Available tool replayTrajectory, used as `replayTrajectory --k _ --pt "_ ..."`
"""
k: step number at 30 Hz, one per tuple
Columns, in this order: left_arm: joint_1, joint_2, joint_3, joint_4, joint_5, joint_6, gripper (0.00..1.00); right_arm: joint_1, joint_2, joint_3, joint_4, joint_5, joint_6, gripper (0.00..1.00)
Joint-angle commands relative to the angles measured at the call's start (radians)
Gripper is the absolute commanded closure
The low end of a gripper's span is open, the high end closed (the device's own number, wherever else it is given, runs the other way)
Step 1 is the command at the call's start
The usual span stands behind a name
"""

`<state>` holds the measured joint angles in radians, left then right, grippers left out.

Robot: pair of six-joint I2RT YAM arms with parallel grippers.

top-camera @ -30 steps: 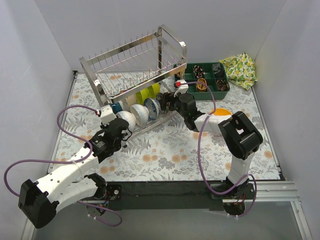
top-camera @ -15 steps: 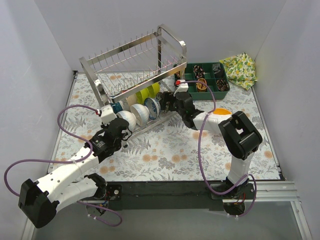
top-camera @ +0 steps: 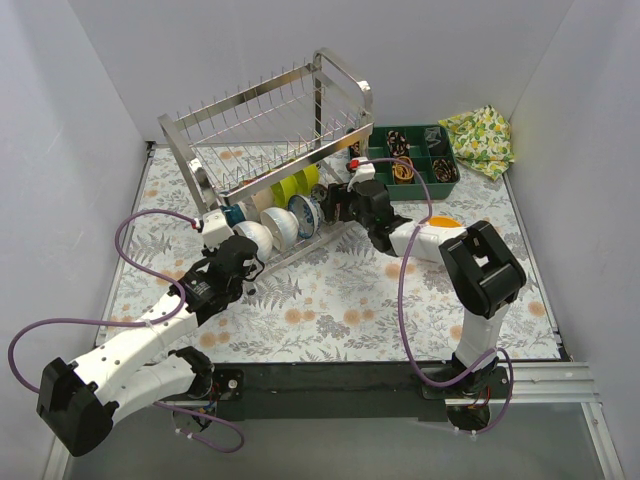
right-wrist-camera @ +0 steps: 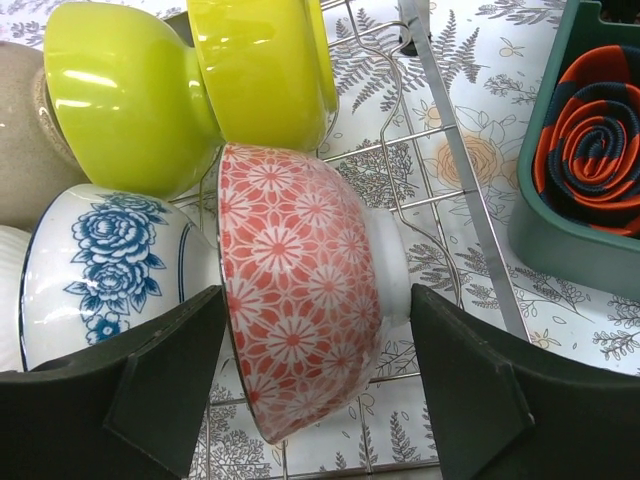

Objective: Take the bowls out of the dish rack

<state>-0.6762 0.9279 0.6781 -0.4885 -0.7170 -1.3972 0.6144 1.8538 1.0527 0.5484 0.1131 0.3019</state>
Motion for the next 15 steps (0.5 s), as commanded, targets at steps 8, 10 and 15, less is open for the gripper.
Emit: replayTrajectory --k 8,10,15 --pt "0.004 -0.031 0.009 -0.051 -0.051 -0.017 1.00 -0.001 -0.116 -0.042 0.038 -0.144 0.000 0.26" --pt "0.004 -0.034 0.008 -0.056 -0.058 -0.017 1.00 -0.001 -0.116 -0.043 0.036 -0.156 -0.003 0.28" --pt "0.004 -0.046 0.005 -0.074 -0.079 -0.020 1.00 0.001 -0.096 -0.040 0.036 -0.184 -0.014 0.33"
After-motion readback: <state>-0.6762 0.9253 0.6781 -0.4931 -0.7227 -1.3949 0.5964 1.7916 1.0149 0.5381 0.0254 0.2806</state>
